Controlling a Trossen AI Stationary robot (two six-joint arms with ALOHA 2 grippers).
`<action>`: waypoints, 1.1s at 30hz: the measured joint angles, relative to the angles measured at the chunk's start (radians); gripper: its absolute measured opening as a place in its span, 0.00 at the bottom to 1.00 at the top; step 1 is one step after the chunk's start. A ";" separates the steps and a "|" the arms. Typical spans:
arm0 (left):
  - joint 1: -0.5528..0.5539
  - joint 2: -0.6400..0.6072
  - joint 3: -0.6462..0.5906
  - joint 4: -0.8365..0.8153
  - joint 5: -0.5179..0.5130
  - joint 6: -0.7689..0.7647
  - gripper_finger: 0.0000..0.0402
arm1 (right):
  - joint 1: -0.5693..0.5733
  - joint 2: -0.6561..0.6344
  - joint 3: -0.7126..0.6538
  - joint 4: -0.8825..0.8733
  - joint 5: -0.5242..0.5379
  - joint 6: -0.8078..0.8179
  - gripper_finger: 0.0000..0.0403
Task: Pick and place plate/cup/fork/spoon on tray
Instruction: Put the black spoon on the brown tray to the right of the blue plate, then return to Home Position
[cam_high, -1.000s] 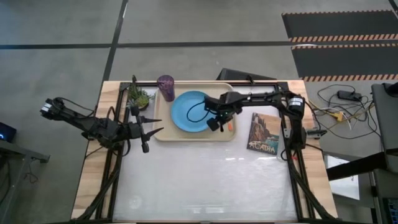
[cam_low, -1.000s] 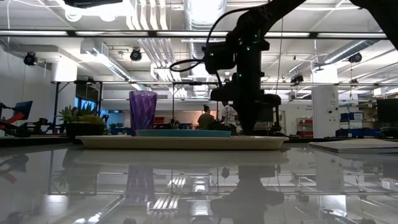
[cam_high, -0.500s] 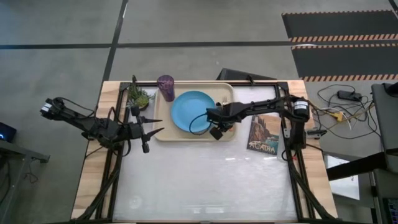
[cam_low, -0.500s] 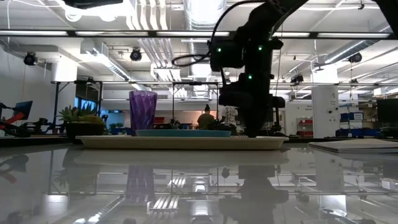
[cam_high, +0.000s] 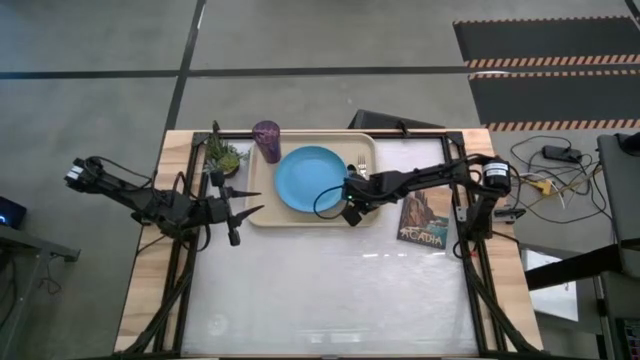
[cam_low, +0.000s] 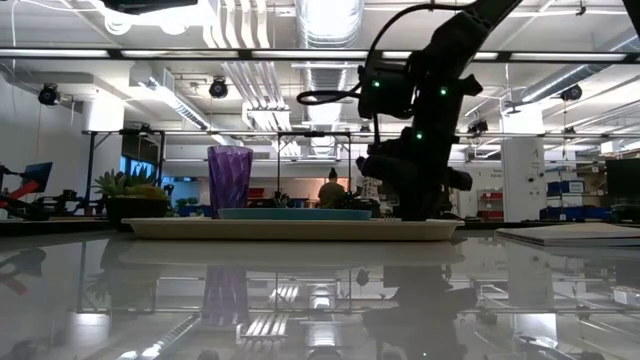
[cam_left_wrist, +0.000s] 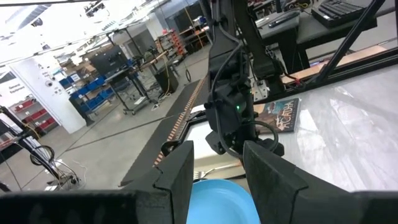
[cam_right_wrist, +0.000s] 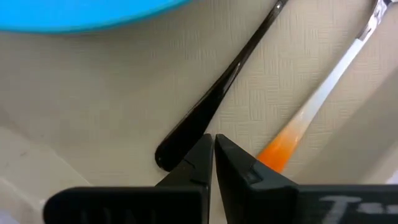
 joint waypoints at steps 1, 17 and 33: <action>0.000 0.000 0.000 0.000 0.000 0.000 0.31 | 0.001 -0.001 -0.006 0.011 -0.004 0.000 0.02; 0.000 0.000 0.000 0.000 0.000 0.000 0.31 | 0.007 0.000 -0.003 0.064 -0.035 0.007 0.02; 0.000 0.000 0.000 0.001 0.000 0.000 0.31 | 0.003 -0.050 -0.002 0.023 0.028 0.021 0.02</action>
